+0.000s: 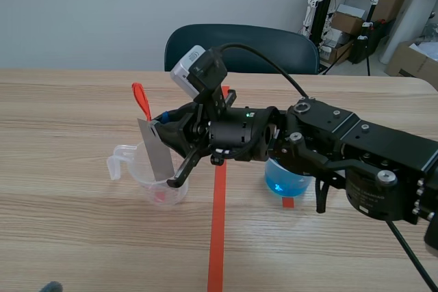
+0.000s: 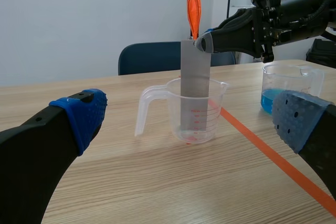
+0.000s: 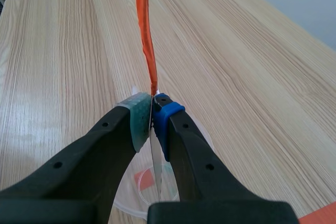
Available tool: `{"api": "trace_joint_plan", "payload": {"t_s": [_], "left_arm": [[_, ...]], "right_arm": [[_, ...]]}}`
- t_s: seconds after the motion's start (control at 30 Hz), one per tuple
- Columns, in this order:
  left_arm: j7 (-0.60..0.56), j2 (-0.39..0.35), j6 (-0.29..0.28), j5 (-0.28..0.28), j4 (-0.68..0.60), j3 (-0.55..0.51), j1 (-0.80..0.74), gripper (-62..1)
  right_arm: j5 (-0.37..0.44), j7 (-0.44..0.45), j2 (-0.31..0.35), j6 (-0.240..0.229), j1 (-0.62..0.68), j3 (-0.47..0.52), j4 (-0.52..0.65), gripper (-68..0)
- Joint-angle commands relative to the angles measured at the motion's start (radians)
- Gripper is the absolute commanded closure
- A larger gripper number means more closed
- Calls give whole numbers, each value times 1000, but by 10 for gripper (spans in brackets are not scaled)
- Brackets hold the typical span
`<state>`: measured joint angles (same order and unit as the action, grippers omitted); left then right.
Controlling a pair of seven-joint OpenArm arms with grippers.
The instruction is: Do the redox reaction experiment. put the plate into the left beaker
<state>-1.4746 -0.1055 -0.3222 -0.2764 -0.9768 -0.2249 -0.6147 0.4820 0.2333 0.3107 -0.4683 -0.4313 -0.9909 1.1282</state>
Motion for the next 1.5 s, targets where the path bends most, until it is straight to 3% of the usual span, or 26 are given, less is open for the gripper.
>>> {"api": "trace_joint_plan", "payload": {"t_s": [0.0, 0.23, 0.3, 0.37, 0.4, 0.47, 0.5, 1.47], "left_arm": [[-18, -6, -2, 7, -12, -1, 3, -623], [-18, -6, -2, 7, -12, -1, 3, -623], [-18, -6, -2, 7, -12, -1, 3, -623], [-18, -6, -2, 7, -12, -1, 3, -623], [-18, -6, -2, 7, -12, -1, 3, -623], [-18, -6, -2, 7, -12, -1, 3, -623], [-18, -6, -2, 7, -12, -1, 3, -623], [-18, -6, -2, 7, -12, -1, 3, -623]], "right_arm": [[3, 23, -4, -4, -12, -4, 12, -6], [-10, 32, -6, -4, -12, -12, 6, -8], [-27, 38, -6, -12, -12, -12, 6, -61], [-55, 44, -6, -24, -12, -12, 6, -190], [-69, 45, -6, -26, -12, -12, 6, -291], [-82, 47, -6, -26, -12, -12, 6, -583], [-82, 47, -6, -26, -12, -12, 6, -679], [-82, 84, -6, -26, -12, -12, 6, -679]]}}
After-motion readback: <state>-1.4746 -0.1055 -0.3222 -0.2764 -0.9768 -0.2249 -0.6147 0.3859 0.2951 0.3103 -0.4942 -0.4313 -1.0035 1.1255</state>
